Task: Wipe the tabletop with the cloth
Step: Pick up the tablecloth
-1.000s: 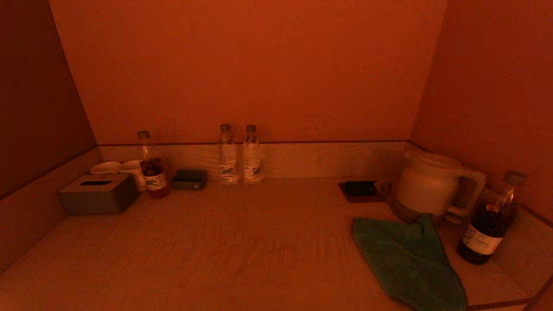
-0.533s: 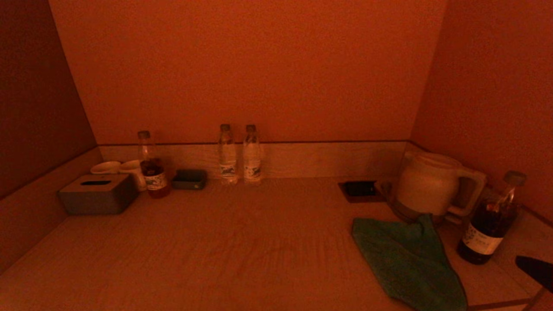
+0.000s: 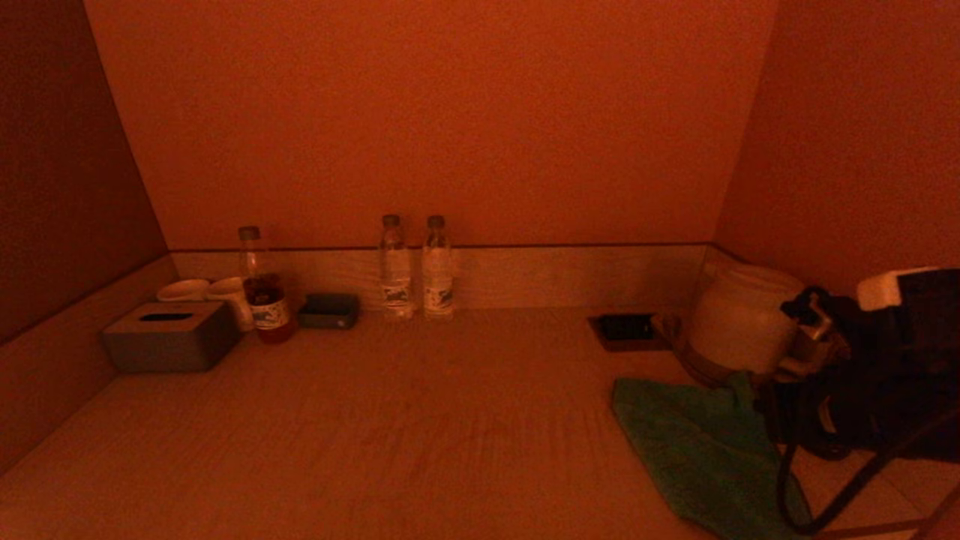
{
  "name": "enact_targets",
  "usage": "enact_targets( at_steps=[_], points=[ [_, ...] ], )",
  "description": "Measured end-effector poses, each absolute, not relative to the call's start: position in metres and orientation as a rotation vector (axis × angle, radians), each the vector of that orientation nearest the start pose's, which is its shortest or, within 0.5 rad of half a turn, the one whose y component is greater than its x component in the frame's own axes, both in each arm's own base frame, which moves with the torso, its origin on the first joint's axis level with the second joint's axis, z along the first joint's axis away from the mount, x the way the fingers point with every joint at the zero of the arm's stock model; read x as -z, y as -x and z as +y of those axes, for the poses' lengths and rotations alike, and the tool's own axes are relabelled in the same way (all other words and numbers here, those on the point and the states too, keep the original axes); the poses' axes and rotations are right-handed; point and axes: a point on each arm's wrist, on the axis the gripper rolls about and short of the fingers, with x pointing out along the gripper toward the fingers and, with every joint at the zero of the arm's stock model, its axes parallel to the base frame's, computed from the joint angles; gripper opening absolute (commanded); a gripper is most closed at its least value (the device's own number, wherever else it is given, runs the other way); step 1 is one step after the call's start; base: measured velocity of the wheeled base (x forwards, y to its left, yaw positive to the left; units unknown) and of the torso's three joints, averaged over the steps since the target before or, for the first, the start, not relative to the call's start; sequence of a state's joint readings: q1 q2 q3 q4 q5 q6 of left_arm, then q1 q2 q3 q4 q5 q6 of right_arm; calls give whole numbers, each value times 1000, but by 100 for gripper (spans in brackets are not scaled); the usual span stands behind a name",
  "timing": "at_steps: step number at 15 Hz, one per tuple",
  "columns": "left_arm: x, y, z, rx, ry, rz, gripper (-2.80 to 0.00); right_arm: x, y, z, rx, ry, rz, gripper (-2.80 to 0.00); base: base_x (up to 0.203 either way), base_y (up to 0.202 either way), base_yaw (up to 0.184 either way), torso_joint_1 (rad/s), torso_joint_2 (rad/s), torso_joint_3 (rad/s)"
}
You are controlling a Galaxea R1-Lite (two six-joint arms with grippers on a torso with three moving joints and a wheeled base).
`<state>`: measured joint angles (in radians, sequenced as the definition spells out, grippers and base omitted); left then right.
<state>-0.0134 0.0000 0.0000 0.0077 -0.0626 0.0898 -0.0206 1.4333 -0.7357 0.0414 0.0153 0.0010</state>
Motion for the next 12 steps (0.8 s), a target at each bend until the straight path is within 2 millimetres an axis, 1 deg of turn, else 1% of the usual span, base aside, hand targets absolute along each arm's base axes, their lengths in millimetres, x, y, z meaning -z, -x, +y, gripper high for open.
enact_targets(
  at_steps=[2,3,4,8,12],
  points=[
    [-75,23,-1,76,-90,4,-280,-154,-247,-5,18,-31,799,-280,0,0,0,0,0,0],
    [-75,23,-1,76,-90,4,-280,-144,-261,-5,25,-42,828,0,0,0,0,0,0,0],
    [-75,23,-1,77,-90,4,-280,-136,-273,-6,30,-52,847,0,0,0,0,0,0,0],
    [-75,23,-1,76,-90,4,-280,-114,-302,-6,43,-76,899,0,0,0,0,0,0,0],
    [-75,23,-1,77,-90,4,-280,-103,-312,-6,45,-81,929,0,0,0,0,0,0,0]
  ],
)
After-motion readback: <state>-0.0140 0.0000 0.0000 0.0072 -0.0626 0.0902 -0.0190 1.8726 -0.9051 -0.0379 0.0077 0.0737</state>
